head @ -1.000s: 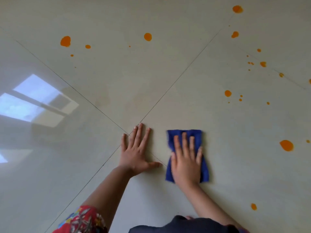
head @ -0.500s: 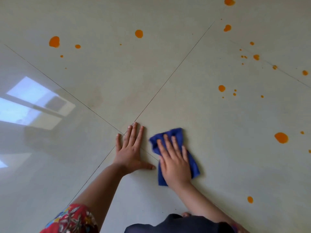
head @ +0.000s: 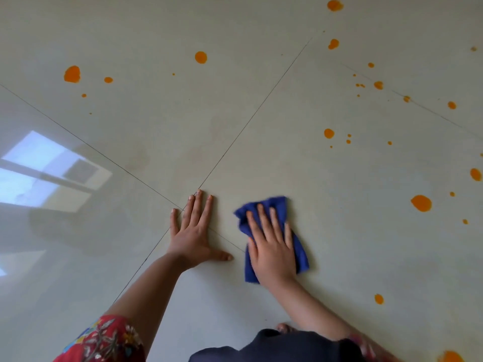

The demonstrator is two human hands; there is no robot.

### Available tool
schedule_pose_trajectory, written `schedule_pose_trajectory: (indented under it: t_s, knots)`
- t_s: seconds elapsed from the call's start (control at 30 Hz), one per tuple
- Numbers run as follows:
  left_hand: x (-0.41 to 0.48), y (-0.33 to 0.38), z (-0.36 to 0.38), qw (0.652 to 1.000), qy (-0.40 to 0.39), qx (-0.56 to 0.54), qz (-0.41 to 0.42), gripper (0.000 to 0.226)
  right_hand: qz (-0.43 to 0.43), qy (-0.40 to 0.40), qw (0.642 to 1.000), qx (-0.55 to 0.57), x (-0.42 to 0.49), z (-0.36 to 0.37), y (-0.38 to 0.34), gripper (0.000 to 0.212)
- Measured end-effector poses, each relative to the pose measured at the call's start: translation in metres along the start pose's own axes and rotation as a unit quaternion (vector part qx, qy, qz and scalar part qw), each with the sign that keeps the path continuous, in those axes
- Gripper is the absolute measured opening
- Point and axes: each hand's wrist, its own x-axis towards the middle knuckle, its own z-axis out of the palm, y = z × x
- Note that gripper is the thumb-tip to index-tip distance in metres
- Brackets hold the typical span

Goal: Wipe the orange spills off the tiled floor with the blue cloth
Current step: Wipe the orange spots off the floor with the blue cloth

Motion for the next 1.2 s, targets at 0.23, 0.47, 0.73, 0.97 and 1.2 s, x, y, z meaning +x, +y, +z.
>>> schedule_pose_trajectory:
  t_s: [0.23, 0.47, 0.73, 0.97, 1.2]
  knots:
    - [-0.001, 0.006, -0.002, 0.999, -0.021, 0.022, -0.017, 0.147, 0.100, 0.001, 0.995, 0.009, 0.087, -0.010, 0.076, 0.055]
    - [-0.006, 0.021, -0.013, 0.993, -0.017, 0.114, -0.025, 0.122, 0.000, -0.009, 0.999, 0.031, 0.000, -0.004, 0.020, 0.056]
    - [-0.001, 0.017, -0.108, 0.915, -0.094, 0.373, 0.121, 0.089, 0.069, -0.059, 0.994, 0.053, 0.114, -0.014, 0.041, 0.054]
    - [0.035, 0.006, -0.172, 0.891, -0.143, 0.407, 0.139, 0.082, -0.124, -0.152, 0.980, 0.039, 0.102, -0.014, -0.019, 0.055]
    - [0.068, -0.043, -0.156, 0.958, -0.056, 0.247, 0.133, 0.082, -0.116, -0.267, 0.956, -0.046, 0.191, -0.048, 0.010, 0.064]
